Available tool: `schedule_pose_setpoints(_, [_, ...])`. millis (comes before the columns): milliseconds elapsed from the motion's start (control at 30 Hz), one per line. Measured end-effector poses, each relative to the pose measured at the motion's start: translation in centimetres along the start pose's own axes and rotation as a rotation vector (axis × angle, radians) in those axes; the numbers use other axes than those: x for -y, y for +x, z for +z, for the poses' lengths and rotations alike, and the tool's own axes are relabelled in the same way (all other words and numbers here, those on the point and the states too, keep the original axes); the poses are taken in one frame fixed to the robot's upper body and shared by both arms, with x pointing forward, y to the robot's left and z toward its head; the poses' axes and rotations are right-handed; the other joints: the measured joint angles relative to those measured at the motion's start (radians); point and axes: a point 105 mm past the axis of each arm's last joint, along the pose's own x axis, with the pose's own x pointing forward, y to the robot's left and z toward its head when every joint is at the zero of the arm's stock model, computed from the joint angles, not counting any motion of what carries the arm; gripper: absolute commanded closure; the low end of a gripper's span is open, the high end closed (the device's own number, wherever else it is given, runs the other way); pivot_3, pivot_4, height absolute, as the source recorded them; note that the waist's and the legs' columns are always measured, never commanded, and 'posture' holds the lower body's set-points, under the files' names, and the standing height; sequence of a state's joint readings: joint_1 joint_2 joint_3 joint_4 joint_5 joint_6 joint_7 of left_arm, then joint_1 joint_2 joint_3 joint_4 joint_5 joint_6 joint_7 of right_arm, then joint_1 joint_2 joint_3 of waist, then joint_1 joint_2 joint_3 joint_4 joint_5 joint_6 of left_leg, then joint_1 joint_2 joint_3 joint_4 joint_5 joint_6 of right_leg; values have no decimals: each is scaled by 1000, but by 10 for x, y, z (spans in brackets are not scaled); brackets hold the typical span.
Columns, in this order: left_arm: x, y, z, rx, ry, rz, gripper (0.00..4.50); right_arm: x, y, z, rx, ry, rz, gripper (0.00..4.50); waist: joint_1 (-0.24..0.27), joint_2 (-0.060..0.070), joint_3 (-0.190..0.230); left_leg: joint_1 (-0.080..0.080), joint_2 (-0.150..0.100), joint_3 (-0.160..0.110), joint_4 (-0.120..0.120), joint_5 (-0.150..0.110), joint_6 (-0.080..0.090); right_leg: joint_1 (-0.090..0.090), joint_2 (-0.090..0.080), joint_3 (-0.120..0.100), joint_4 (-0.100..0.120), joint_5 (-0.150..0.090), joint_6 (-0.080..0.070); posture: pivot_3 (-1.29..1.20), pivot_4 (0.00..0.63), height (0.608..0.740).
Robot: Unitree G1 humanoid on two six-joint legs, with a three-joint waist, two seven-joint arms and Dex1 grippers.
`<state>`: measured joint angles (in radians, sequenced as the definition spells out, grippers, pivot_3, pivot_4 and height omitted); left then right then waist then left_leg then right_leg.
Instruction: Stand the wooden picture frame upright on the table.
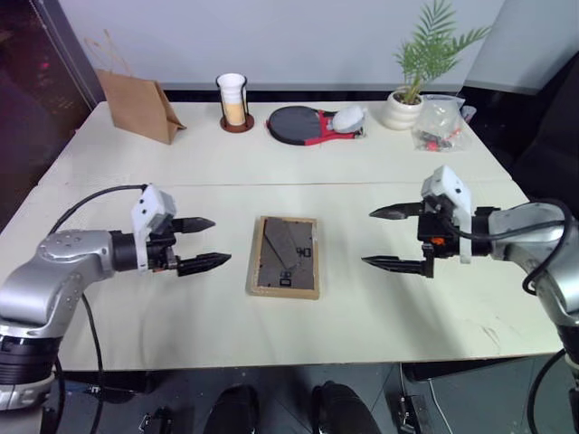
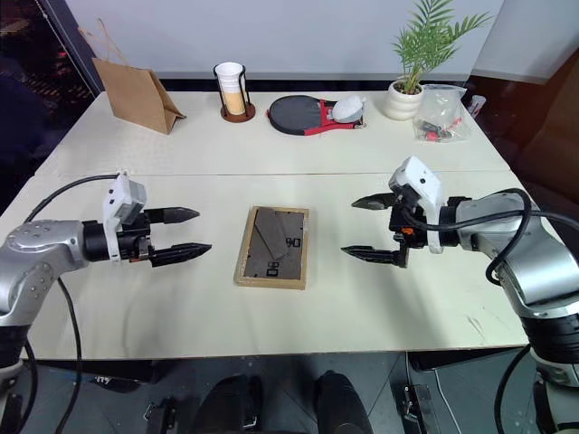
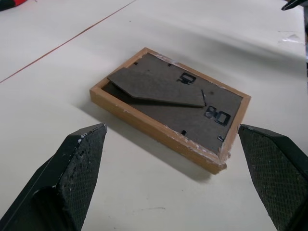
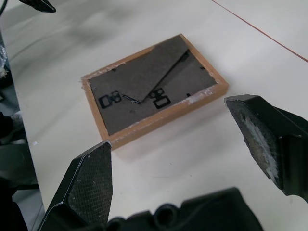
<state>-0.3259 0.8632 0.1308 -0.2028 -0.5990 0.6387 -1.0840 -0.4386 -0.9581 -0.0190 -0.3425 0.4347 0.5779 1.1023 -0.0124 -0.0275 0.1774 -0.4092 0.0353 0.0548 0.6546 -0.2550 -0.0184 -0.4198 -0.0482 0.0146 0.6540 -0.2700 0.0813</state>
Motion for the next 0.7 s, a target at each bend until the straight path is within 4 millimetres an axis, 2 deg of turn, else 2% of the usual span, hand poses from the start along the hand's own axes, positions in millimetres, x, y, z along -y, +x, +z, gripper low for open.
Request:
schedule_pose_setpoints(267, [3,4,2,4,-9,-12,0,-5,1,-8,-16,47,-2,68,1,0,0,0,0,0,0,0,0,0,0,0,0,0,0,0,150,740])
schedule_pose_setpoints(700, [7,6,-2,0,-25,1,0,0,5,-8,-20,50,-57,68,0,0,0,0,0,0,0,0,0,0,0,0,0,0,0,0,150,740])
